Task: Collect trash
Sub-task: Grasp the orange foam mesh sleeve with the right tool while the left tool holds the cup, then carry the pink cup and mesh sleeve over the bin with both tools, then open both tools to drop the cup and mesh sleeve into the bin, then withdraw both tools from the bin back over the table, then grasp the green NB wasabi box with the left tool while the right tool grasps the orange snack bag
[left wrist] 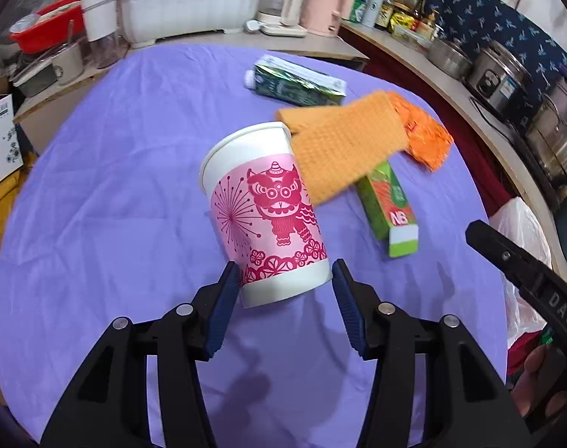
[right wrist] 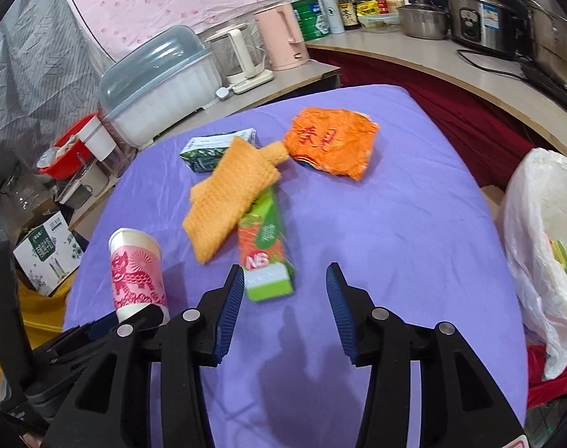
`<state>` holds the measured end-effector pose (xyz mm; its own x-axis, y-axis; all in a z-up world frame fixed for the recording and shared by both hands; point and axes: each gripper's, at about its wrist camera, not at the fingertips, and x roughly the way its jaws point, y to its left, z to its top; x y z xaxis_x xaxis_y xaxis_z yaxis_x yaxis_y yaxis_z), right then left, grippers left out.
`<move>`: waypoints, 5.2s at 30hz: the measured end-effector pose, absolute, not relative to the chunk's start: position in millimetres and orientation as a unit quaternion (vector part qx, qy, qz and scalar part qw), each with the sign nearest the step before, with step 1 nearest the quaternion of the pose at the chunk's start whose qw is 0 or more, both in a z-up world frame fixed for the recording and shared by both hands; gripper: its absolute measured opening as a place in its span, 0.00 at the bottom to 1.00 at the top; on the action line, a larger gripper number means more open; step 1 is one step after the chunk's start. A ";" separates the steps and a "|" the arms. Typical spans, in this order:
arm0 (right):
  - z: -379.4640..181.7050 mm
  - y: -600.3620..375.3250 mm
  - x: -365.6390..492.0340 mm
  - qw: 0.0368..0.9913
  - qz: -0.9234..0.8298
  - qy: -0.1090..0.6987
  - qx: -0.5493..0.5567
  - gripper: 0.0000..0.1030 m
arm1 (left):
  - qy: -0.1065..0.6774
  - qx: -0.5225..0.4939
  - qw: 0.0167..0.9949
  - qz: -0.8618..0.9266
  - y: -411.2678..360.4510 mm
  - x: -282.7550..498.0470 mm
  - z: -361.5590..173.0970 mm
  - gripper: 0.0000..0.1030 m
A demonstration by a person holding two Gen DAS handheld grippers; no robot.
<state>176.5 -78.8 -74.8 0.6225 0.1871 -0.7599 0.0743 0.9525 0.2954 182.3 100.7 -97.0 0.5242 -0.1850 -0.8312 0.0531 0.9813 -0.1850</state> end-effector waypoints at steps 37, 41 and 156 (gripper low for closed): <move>-34.5 -98.5 221.4 0.914 0.032 0.355 0.194 0.09 | 0.436 -0.064 0.893 -0.091 102.3 201.5 -53.2 0.47; -13.5 -134.1 190.8 0.923 0.001 0.328 0.200 0.09 | 0.428 -0.050 0.895 -0.116 75.5 188.8 -40.7 0.47; -57.0 -199.5 135.4 0.905 -0.102 0.357 0.209 0.37 | 0.495 -0.006 0.867 -0.054 -26.4 225.3 -108.9 0.78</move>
<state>135.4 -199.5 -57.0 0.7240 -0.0346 -0.6889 0.3333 0.8920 0.3054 225.3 -26.4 -108.9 0.5035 -0.0995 -0.8583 0.0868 0.9941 -0.0643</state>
